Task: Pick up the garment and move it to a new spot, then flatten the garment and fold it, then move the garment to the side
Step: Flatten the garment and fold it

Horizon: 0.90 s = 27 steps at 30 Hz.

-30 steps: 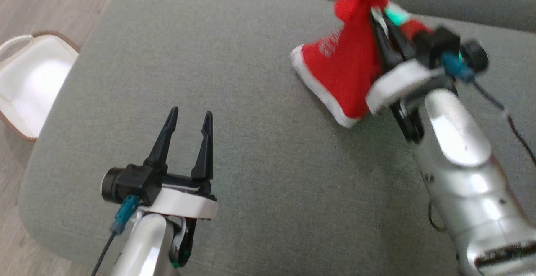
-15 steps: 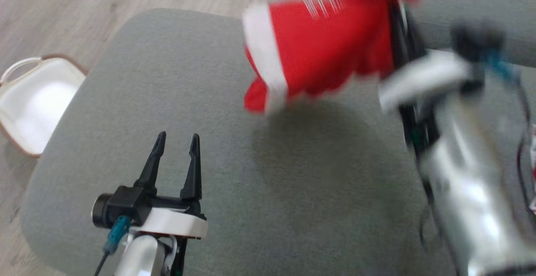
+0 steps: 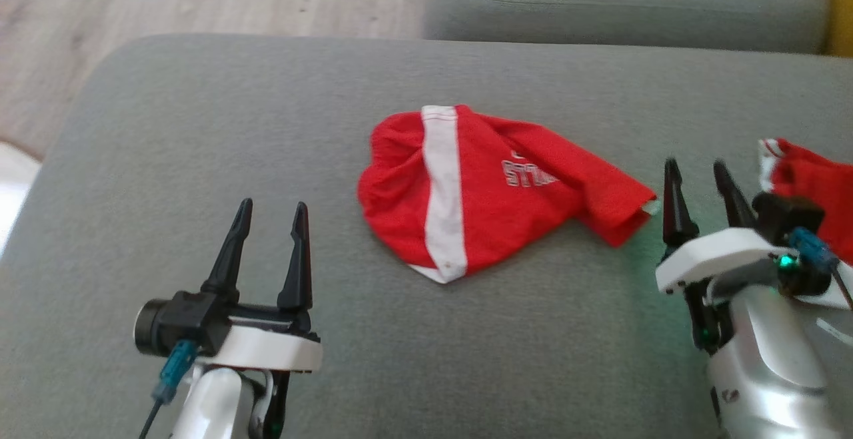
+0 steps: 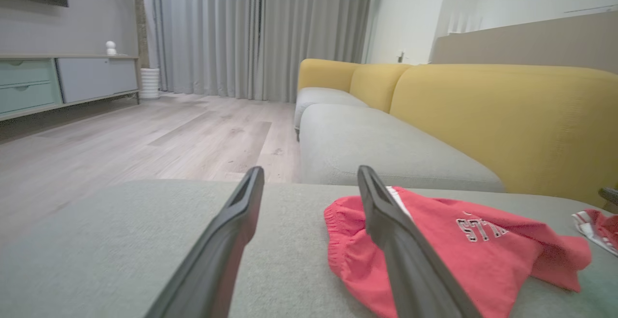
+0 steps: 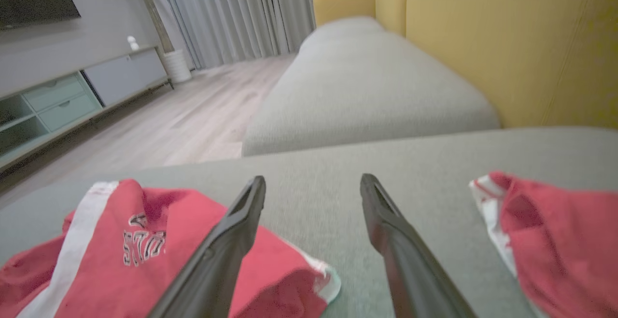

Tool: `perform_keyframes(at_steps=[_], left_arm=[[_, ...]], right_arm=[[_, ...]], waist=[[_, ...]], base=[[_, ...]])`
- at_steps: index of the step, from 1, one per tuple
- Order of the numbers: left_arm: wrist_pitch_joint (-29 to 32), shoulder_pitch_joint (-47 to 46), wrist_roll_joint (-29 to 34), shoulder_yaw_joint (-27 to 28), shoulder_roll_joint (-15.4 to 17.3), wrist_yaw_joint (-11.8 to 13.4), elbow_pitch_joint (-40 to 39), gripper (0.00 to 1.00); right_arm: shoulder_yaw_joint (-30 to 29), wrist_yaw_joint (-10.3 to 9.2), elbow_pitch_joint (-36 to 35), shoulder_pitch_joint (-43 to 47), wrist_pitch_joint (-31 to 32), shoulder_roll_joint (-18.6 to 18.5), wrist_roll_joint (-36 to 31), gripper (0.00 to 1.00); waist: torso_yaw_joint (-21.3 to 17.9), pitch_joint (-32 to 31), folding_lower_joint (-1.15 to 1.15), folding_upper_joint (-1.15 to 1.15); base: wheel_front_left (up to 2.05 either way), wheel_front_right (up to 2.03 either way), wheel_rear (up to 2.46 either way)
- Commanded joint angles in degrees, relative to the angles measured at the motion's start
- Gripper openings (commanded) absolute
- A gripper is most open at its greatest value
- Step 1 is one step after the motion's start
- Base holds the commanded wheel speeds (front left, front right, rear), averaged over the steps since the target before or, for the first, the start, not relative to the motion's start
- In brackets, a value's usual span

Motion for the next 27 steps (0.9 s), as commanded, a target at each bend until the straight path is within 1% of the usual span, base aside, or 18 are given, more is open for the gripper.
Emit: perform_keyframes(at_steps=[1, 4, 8, 11, 14, 18, 22, 27], left_arm=[[-0.55, -2.03, 0.36, 2.18, 0.27, 0.18, -2.46, 1.0], [-0.55, -1.69, 0.3, 2.44, 0.2, 0.46, -2.91, 1.0], [-0.55, -1.4, 0.66, 2.54, 0.13, 1.04, -3.27, 1.0], [-0.55, -0.88, 0.84, 2.26, 0.1, 1.18, -3.45, 1.0], [-0.55, -0.19, 0.91, 2.04, 0.08, 1.32, -3.6, 1.0], [-0.55, 0.13, 0.6, 1.47, 0.08, 1.45, -3.71, 1.0], [-0.55, -0.35, 0.35, 0.72, 0.07, 1.56, -3.72, 1.0], [-0.55, -1.86, -0.53, -0.67, 0.07, 1.84, -3.84, 1.0]], right_arm=[[2.54, -0.05, -4.68, -1.31, -1.6, 0.71, -1.69, 1.0], [3.46, -0.05, -10.29, 1.41, -2.73, 0.96, -3.22, 1.0], [5.58, -0.05, -17.17, 6.72, -3.41, 1.03, -3.07, 1.0], [6.45, -0.05, -20.88, 10.35, -3.54, 1.04, -2.56, 1.0], [6.66, -0.05, -23.05, 12.56, -3.58, 1.05, -2.25, 1.0], [6.4, -0.05, -24.4, 13.0, -3.59, 1.05, -2.77, 1.0], [7.55, -0.05, -25.66, 11.33, -2.96, 1.05, -4.76, 1.0], [11.66, -0.05, -25.84, 5.82, 1.62, 1.05, -7.75, 1.0]], waist=[[-2.41, 0.05, 0.0, 0.0], [-4.15, -0.34, 0.0, 0.0], [-5.93, -1.05, 0.0, 0.0], [-6.63, -1.35, 0.0, 0.0], [-6.82, -1.62, 0.0, 0.0], [-6.32, -1.48, 0.0, 0.0], [-4.85, -0.35, 0.0, 0.0], [-2.04, 2.49, 0.0, 0.0]], base=[[0.0, 0.0, 0.0], [0.0, 0.0, 0.0], [0.0, 0.0, 0.0], [0.0, 0.0, 0.0], [0.0, 0.0, 0.0], [0.0, 0.0, 0.0], [0.0, 0.0, 0.0], [0.0, 0.0, 0.0]])
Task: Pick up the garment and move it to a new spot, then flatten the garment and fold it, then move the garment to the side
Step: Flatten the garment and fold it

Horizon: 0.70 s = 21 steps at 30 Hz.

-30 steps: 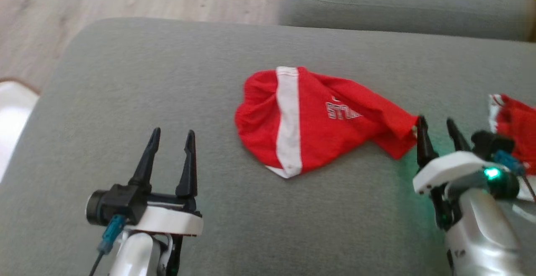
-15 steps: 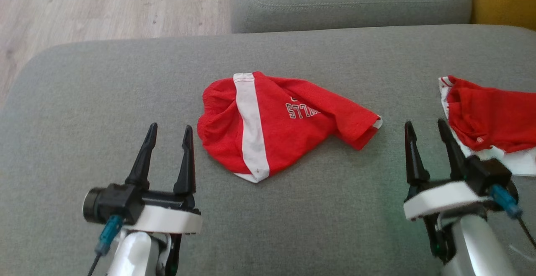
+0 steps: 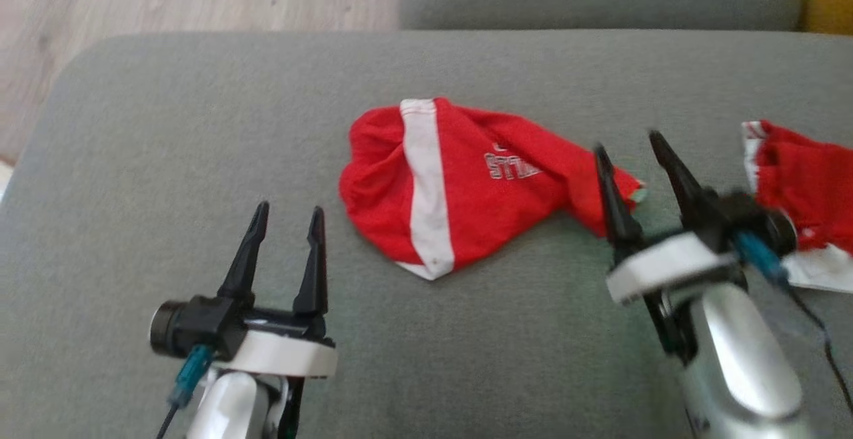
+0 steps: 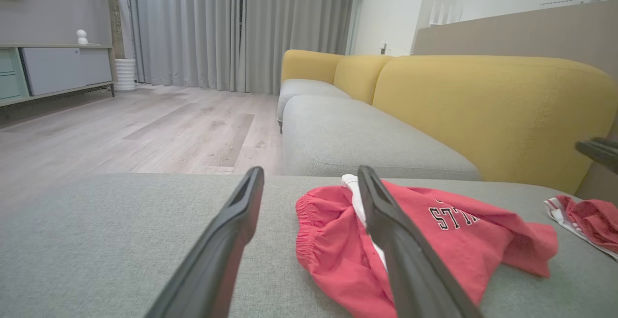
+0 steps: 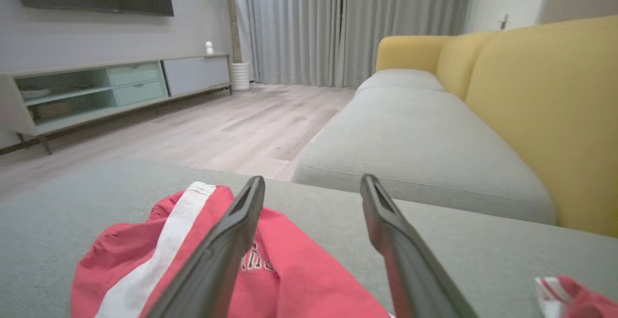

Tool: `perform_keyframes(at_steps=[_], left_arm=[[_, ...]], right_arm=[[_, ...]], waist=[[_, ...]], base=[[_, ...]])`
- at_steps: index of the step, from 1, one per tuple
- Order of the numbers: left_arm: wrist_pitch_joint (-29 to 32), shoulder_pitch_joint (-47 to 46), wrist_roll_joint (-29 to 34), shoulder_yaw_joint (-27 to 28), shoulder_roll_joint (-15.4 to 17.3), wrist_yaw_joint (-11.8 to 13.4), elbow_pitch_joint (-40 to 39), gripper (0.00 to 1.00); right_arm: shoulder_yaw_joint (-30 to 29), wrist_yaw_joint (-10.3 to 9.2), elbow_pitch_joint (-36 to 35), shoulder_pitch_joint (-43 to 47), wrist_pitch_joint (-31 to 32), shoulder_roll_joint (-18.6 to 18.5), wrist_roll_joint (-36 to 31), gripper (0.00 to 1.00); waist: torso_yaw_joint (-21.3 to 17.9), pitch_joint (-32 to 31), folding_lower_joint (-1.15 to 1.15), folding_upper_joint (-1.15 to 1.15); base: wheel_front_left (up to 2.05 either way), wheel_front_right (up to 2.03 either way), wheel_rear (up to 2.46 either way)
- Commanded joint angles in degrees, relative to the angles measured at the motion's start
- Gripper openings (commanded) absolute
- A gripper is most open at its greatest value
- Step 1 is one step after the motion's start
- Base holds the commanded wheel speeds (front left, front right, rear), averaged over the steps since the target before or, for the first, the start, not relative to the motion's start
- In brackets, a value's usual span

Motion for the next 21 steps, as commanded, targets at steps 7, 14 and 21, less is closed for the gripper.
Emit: perform_keyframes(at_steps=[7, 14, 21], left_arm=[[-0.55, -6.13, -2.29, -2.3, 0.13, 0.79, -1.11, 1.0], [-0.55, -8.41, -4.8, -6.46, 0.13, 1.96, -0.76, 1.0], [-0.55, -9.06, -6.46, -8.89, 0.13, 3.11, -0.72, 1.0]], right_arm=[[8.21, -0.05, 5.04, -13.79, 8.26, 0.27, 0.0, 1.0], [10.74, -0.05, 19.2, -24.77, 13.64, -0.33, 2.3, 1.0], [15.34, -0.05, 30.93, -32.55, 14.25, -3.7, 6.08, 1.0]], waist=[[7.53, 5.51, 0.0, 0.0], [14.43, 8.3, 0.0, 0.0], [18.99, 9.92, 0.0, 0.0]], base=[[0.0, 0.0, 0.0], [0.0, 0.0, 0.0], [0.0, 0.0, 0.0]])
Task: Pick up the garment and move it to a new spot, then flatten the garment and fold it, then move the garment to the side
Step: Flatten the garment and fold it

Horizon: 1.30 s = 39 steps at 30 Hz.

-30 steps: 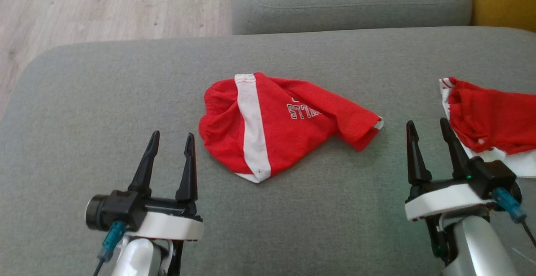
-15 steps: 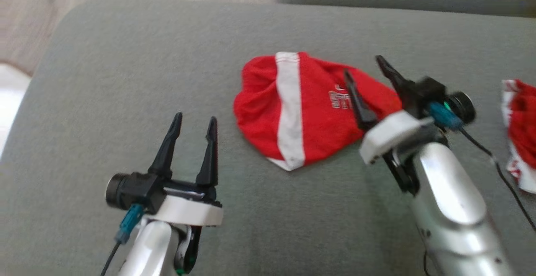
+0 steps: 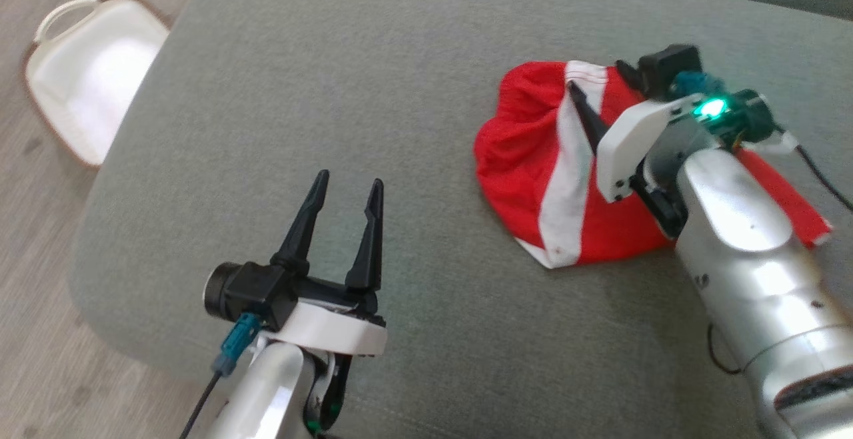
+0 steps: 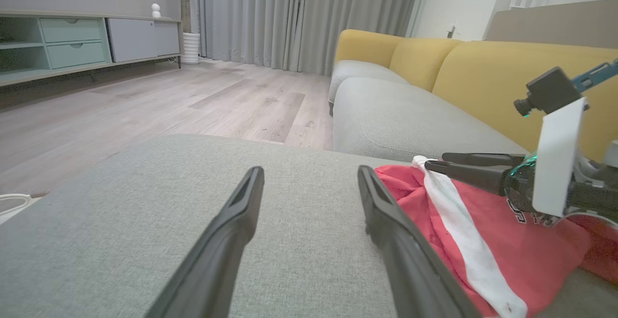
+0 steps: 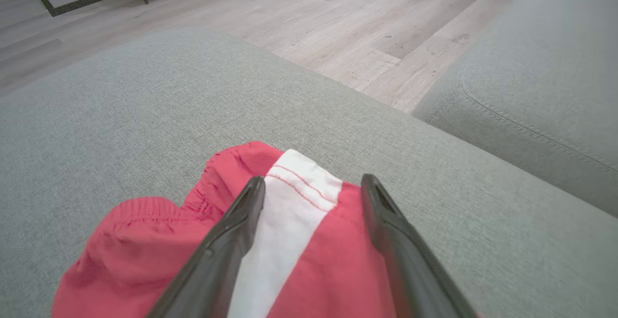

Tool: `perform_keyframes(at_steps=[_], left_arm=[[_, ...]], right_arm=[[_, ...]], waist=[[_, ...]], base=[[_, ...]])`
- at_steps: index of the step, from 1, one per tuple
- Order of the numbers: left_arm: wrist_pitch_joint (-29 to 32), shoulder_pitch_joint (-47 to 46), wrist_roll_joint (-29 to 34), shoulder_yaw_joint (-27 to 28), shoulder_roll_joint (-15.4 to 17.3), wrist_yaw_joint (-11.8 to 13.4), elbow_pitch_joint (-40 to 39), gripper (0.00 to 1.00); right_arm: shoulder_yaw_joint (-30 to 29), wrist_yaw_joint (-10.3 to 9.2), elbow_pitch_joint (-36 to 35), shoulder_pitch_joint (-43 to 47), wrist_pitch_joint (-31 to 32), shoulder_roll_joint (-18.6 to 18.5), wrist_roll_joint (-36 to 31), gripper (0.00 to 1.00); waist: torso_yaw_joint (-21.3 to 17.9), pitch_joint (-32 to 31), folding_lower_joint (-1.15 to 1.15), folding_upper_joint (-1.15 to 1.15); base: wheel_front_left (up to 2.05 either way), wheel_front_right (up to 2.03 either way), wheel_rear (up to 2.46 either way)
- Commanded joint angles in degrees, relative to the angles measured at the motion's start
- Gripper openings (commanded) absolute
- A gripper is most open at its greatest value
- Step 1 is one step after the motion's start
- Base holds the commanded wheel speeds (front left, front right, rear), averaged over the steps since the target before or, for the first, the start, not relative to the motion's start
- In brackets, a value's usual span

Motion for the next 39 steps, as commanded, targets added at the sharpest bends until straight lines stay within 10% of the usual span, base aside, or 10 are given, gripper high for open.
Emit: perform_keyframes(at_steps=[1, 8, 10, 11, 24, 39], left_arm=[[-0.55, -2.47, -0.51, 1.34, 0.23, 0.63, -1.57, 1.0], [-0.55, -2.64, -1.15, 0.66, 0.23, 1.3, -1.67, 1.0], [-0.55, -2.75, -1.22, 0.66, 0.23, 1.49, -1.65, 1.0], [-0.55, -2.8, -1.24, 0.69, 0.23, 1.57, -1.63, 1.0], [-0.55, -1.9, 1.32, 4.55, 0.23, 0.82, -0.8, 1.0], [-0.55, 2.95, 5.16, 10.79, 0.23, -1.42, -0.47, 1.0]], right_arm=[[1.47, -0.05, -0.58, -2.56, 0.16, 0.45, 1.19, 1.0], [8.12, -0.05, 5.64, -6.2, 0.23, -1.32, 4.73, 1.0], [9.55, -0.05, 6.58, -6.96, -0.23, -1.4, 6.0, 0.08], [10.04, -0.05, 6.91, -7.33, -0.61, -1.35, 6.78, 0.0], [10.08, -0.05, 7.46, -7.64, -11.02, -1.56, 13.69, 0.0], [-15.59, -0.05, 5.86, 10.97, -19.37, -0.71, 8.36, 0.0]], waist=[[1.83, 1.24, -0.01, 0.0], [3.03, 1.91, -0.01, 0.0], [2.82, 2.0, -0.01, 0.0], [2.66, 1.98, -0.01, 0.0], [-5.49, -2.2, -0.01, 0.0], [-19.38, -8.58, -0.01, 0.0]], base=[[0.0, 0.0, 0.0], [0.0, 0.0, 0.0], [0.0, 0.0, 0.0], [0.0, 0.0, 0.0], [0.0, 0.0, 0.0], [0.0, 0.0, 0.0]])
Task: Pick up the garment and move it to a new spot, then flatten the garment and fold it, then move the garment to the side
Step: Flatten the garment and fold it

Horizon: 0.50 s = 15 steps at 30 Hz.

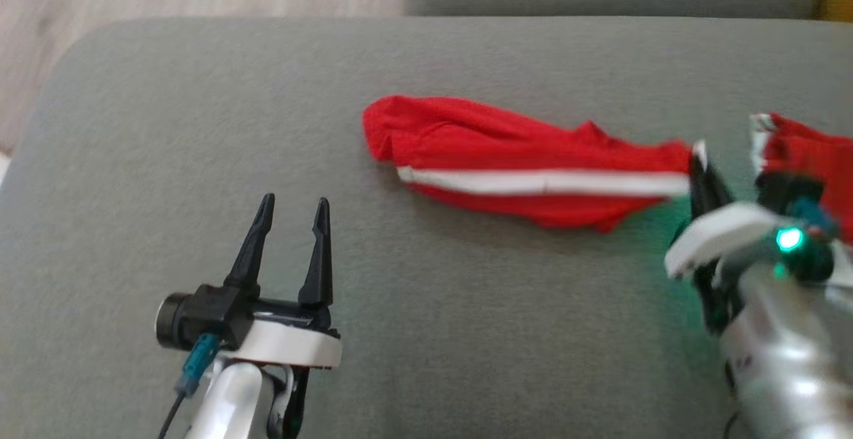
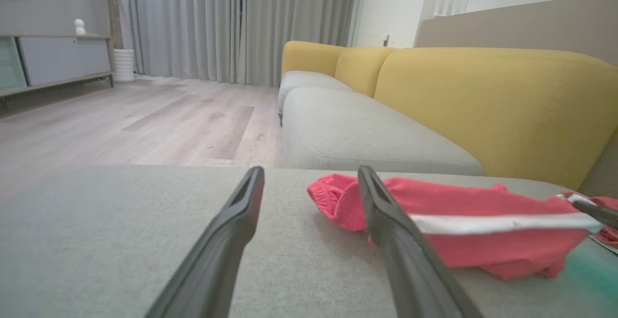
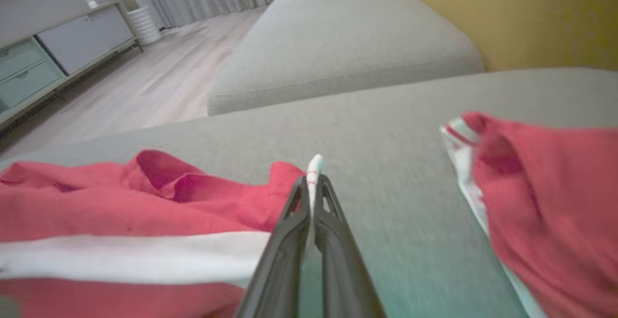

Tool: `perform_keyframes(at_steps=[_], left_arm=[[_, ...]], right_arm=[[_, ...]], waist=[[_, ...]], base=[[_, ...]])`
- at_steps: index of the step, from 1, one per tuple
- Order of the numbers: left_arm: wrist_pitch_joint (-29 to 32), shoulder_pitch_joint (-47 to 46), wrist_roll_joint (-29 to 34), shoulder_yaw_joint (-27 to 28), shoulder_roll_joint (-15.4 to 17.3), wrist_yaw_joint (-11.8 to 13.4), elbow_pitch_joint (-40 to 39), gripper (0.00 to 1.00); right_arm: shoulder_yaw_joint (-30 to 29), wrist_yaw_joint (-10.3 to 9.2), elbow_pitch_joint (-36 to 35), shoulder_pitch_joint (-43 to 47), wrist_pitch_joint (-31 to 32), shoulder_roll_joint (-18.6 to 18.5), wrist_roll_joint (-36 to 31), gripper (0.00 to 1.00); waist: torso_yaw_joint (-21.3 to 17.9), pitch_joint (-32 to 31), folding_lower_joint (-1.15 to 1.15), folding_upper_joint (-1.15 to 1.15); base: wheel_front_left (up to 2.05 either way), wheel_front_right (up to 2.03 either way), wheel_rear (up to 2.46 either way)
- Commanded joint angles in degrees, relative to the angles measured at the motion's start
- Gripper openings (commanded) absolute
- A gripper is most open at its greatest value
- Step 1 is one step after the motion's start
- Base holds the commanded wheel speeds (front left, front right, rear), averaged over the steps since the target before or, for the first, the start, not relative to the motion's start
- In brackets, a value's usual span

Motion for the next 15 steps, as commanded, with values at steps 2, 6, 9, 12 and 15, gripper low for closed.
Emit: perform_keyframes(at_steps=[2, 6, 9, 12, 15], left_arm=[[-0.55, -0.65, 0.88, 2.59, 0.32, -0.45, -1.52, 1.0], [-0.55, -0.12, 1.24, 3.26, 0.32, -0.85, -1.51, 1.0], [-0.55, 0.09, 1.51, 3.46, 0.32, -1.1, -1.51, 1.0], [-0.55, 0.12, 1.72, 3.7, 0.32, -1.25, -1.58, 1.0], [-0.55, 0.01, 1.88, 3.85, 0.32, -1.45, -1.72, 1.0]], right_arm=[[-2.65, -0.05, -3.12, 2.67, -1.0, 2.41, -3.0, 0.0], [-6.91, -0.05, -5.97, 7.25, -0.43, 4.7, -8.08, 0.4], [-9.97, -0.05, -9.15, 9.27, 0.56, 5.66, -12.44, 1.0], [-11.76, -0.05, -13.69, 10.92, 0.86, 6.23, -15.43, 1.0], [-10.61, -0.05, -19.45, 12.87, 0.2, 6.37, -15.46, 1.0]], waist=[[-3.85, -2.25, 0.01, 0.0], [-5.6, -2.96, 0.01, 0.0], [-6.42, -3.12, 0.01, 0.0], [-7.06, -3.0, 0.01, 0.0], [-7.34, -2.8, 0.01, 0.0]], base=[[0.0, 0.0, 0.0], [0.0, 0.0, 0.0], [0.0, 0.0, 0.0], [0.0, 0.0, 0.0], [0.0, 0.0, 0.0]])
